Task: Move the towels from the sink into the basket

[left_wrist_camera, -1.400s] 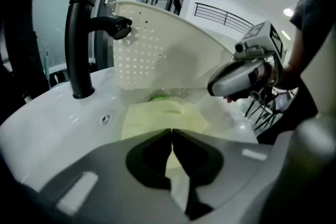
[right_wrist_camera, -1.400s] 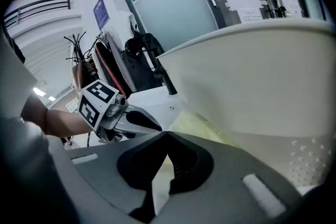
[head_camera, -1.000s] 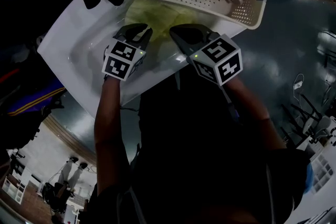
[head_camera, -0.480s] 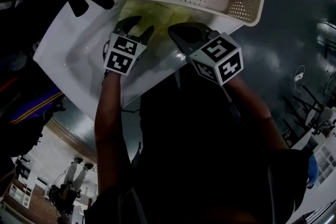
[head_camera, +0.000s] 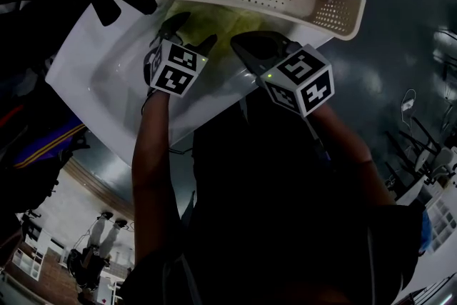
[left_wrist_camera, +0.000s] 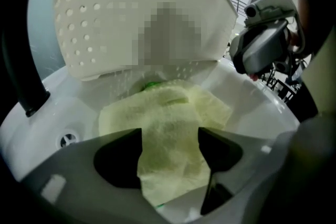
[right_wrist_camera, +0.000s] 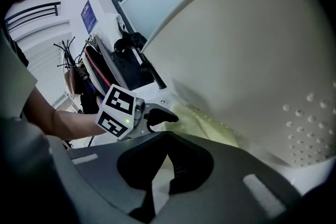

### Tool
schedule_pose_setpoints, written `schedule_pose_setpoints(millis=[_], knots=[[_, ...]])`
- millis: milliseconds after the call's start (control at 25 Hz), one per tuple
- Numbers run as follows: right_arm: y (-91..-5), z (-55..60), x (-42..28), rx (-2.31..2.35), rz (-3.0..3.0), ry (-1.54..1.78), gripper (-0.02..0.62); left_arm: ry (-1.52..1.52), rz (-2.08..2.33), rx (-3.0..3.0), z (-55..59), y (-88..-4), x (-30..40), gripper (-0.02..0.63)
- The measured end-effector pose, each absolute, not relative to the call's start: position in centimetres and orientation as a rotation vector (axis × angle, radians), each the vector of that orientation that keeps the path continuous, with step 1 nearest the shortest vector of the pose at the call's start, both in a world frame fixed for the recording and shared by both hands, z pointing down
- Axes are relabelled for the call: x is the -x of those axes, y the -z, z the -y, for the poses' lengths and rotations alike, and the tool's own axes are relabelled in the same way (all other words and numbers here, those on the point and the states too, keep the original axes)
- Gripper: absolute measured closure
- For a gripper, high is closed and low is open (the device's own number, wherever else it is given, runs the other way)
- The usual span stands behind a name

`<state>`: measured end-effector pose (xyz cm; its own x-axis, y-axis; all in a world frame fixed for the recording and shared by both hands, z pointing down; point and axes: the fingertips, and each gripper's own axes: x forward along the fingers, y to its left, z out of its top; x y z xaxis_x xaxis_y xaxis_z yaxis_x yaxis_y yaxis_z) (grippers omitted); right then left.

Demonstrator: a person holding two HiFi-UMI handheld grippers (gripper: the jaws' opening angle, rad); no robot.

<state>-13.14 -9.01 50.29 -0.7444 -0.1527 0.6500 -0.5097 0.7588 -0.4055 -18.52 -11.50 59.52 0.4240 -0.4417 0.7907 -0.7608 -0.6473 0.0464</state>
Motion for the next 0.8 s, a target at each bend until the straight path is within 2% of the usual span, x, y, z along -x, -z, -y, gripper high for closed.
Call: schedule_pose_setpoints(millis=[240,480,800], knots=[[-50.6,9.0,13.5,-0.474,2.349,-0.800,0.597,-1.112,1.039,-2.263,12.0,-60.2,18.8,0.288],[-51.0,9.1,14.0,-0.461,2.345,-0.810,0.597,-1.107,1.082,-2.247,12.5,-60.3,19.7,0.366],[-51.1,9.2,14.3,-0.462,2.342,-0.812,0.597,-1.097,1.127,-2.237,12.4,-60.2,19.7,0.435]])
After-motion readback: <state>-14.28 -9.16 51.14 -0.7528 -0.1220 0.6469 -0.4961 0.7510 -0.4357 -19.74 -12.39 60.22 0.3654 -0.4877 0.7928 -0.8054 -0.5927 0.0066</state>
